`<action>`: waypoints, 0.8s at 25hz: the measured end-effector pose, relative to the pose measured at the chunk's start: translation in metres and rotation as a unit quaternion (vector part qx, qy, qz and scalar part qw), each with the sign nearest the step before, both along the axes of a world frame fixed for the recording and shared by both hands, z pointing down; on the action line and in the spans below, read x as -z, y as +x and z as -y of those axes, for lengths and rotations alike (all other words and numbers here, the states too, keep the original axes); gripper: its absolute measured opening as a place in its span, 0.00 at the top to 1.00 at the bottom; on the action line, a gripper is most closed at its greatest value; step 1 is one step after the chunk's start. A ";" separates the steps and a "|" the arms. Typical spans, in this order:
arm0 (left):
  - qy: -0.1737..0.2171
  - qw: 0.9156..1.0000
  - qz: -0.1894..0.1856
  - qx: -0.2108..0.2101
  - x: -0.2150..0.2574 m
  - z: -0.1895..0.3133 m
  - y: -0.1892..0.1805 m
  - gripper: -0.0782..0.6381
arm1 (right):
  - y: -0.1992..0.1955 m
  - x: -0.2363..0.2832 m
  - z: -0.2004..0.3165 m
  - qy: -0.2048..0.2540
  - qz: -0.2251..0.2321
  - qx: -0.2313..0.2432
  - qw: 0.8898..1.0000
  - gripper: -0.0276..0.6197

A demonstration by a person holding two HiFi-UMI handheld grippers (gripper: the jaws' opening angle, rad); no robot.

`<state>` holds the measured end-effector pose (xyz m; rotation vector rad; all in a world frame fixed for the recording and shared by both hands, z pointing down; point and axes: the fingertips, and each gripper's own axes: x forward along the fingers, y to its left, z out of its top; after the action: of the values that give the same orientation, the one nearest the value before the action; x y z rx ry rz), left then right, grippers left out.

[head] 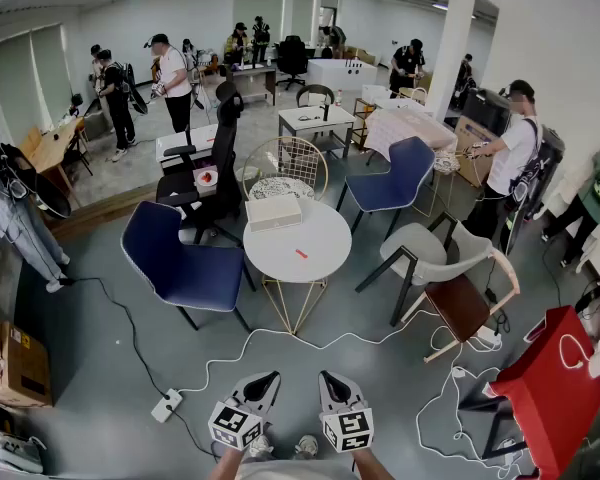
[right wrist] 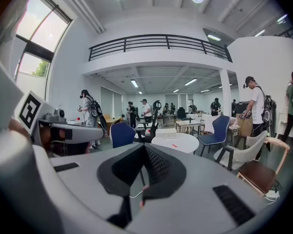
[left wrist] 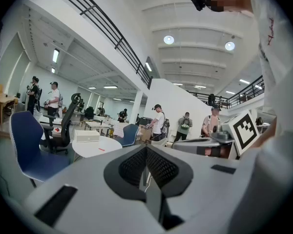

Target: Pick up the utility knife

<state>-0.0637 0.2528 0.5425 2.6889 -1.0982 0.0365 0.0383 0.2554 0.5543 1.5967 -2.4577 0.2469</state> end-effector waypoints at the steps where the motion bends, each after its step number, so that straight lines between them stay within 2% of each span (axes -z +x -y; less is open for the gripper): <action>1: 0.002 1.000 0.003 -0.001 0.000 0.000 0.003 0.87 | 0.001 0.000 0.000 0.001 0.000 0.002 1.000 0.93; 20: -0.008 1.000 0.007 0.021 -0.015 -0.011 0.052 0.87 | 0.047 -0.016 -0.010 -0.005 0.026 0.036 0.999 0.93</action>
<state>-0.0118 0.2637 0.5577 2.6546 -1.1537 0.0570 0.0857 0.2654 0.5707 1.5117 -2.5436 0.2926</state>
